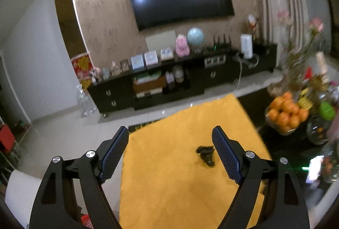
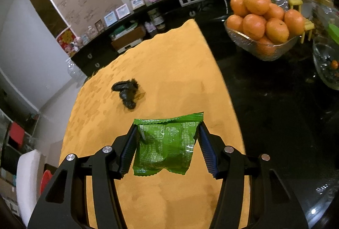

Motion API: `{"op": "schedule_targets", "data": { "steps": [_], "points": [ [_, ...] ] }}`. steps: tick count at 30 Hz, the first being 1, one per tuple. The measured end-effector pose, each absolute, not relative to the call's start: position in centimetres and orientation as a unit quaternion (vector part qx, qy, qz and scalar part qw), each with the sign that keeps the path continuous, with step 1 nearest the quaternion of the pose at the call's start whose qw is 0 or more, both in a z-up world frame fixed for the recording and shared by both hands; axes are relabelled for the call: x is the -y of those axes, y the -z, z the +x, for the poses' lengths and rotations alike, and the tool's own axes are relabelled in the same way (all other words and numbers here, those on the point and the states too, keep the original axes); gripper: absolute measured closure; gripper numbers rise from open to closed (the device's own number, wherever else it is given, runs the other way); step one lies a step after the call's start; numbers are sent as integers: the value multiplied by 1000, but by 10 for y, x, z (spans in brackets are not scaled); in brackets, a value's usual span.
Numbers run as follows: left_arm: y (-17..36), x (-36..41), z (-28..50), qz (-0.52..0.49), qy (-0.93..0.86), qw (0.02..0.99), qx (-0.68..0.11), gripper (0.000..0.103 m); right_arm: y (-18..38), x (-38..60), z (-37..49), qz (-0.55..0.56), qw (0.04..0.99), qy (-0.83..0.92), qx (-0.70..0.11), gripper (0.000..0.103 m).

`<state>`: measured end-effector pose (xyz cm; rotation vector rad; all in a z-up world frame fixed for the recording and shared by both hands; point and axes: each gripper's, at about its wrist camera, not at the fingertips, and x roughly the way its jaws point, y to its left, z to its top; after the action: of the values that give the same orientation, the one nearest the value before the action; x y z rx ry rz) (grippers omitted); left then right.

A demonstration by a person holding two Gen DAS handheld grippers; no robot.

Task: Collect trash
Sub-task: 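Move the left tool across the table to the black plastic bag while the right tool holds the packet, then grasp the black plastic bag with the left tool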

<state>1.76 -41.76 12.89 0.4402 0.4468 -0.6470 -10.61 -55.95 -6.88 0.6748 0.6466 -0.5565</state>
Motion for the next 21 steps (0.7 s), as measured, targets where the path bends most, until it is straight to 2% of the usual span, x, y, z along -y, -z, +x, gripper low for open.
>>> {"op": "schedule_targets", "data": {
  "steps": [7, 16, 21],
  "points": [
    [-20, 487, 78, 264, 292, 872, -290, 25, 75, 575, -107, 318, 847, 286, -314, 49],
    [74, 540, 118, 291, 288, 840, -356, 25, 85, 585, -100, 312, 838, 299, -333, 49],
    [106, 559, 135, 295, 285, 830, -378, 25, 86, 583, -88, 299, 841, 296, -339, 49]
  ]
}}
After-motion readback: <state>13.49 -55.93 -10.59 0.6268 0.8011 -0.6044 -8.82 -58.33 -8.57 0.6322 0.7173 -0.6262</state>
